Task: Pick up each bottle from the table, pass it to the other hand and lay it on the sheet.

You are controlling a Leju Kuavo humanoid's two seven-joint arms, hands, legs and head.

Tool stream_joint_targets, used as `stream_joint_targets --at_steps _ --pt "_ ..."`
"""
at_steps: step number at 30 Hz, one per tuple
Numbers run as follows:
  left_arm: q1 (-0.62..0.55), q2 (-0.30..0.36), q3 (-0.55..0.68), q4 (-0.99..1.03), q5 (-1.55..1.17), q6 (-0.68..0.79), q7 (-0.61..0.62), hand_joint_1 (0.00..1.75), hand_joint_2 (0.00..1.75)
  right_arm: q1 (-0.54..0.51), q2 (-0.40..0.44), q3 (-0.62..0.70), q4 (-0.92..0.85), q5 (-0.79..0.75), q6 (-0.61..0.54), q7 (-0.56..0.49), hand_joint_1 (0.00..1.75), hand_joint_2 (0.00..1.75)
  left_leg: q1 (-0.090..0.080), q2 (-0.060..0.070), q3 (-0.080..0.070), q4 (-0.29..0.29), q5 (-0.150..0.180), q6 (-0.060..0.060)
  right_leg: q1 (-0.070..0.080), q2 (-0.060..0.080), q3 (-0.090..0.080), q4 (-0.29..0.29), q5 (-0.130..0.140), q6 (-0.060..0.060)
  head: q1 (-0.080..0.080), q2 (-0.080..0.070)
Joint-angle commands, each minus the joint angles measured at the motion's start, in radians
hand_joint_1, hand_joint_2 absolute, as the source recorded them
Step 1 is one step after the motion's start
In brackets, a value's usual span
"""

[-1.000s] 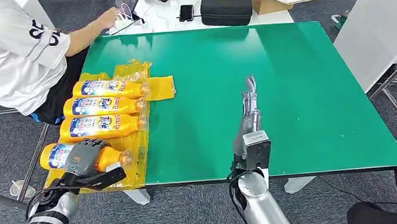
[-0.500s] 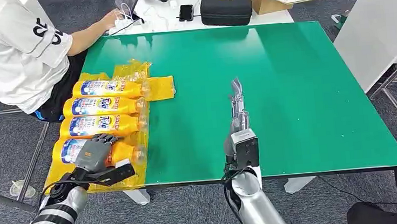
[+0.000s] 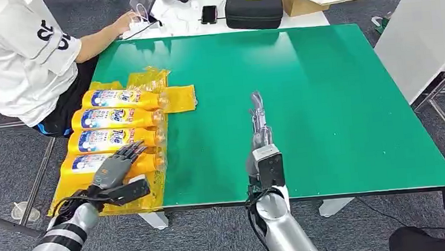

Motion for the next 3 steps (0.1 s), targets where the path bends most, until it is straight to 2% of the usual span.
stream_joint_targets --at_steps 1,3 --pt "0.036 0.038 -0.073 0.013 0.102 -0.111 0.002 0.00 0.00 -0.052 -0.016 0.018 0.103 0.006 -0.001 0.007 0.00 0.00 0.000 0.004 0.005 -0.001 -0.001 0.001 0.000 0.003 0.004 -0.001 0.000 -0.001 0.000 0.000" --pt "0.068 0.084 -0.111 -0.076 0.212 -0.182 0.002 0.00 0.00 -0.056 -0.015 0.015 0.116 0.003 -0.001 0.006 0.00 0.00 0.000 0.005 0.006 -0.001 -0.001 0.001 0.000 0.004 0.004 -0.001 0.000 -0.001 0.000 0.000"
